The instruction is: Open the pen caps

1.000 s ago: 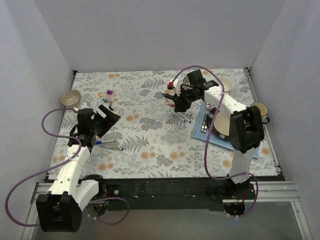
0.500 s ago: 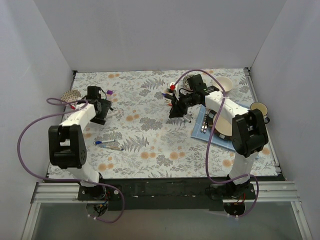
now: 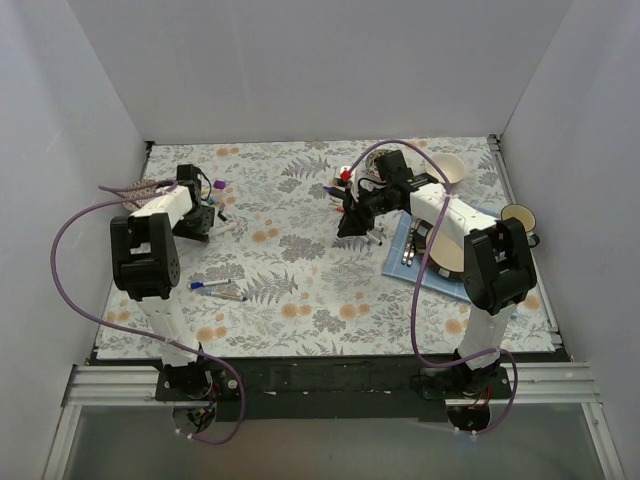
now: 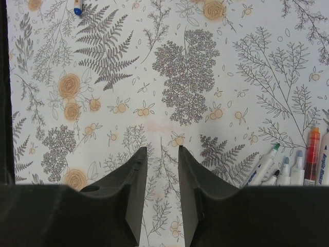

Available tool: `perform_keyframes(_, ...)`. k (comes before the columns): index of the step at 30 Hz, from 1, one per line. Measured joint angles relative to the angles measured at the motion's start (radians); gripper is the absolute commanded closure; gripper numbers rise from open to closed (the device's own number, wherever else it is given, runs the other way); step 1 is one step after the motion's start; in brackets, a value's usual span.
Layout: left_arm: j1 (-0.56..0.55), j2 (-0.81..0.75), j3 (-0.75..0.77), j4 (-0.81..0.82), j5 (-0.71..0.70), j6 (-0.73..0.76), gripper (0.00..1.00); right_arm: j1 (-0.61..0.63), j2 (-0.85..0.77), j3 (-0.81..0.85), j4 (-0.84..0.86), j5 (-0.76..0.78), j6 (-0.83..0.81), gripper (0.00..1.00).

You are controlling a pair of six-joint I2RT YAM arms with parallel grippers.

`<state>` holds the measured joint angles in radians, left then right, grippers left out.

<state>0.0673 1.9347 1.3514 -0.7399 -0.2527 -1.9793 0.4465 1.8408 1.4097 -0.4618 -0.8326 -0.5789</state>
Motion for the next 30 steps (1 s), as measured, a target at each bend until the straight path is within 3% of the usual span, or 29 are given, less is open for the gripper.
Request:
perform_keyframes(9, 0.008, 0.057, 0.063, -0.055, 0.002, 0.048, 0.71, 0.0, 0.0, 0.0, 0.008, -0.005, 0.005, 0.65)
perform_keyframes(13, 0.011, 0.044, 0.041, -0.039, 0.002, 0.087, 0.81, 0.0, 0.0, -0.001, 0.017, -0.005, 0.008, 0.65)
perform_keyframes(20, 0.016, -0.123, -0.191, 0.091, 0.063, 0.2, 1.0, 0.0, 0.0, -0.014, 0.021, -0.016, 0.016, 0.66)
perform_keyframes(27, 0.003, -0.405, -0.489, 0.356, 0.32, 0.382, 1.0, 0.0, -0.005, -0.04, 0.041, -0.071, 0.026, 0.61)
perform_keyframes(30, -0.042, -0.523, -0.617, 0.548, 0.482, 0.442, 1.0, 0.001, -0.02, -0.097, 0.091, -0.128, 0.071, 0.52)
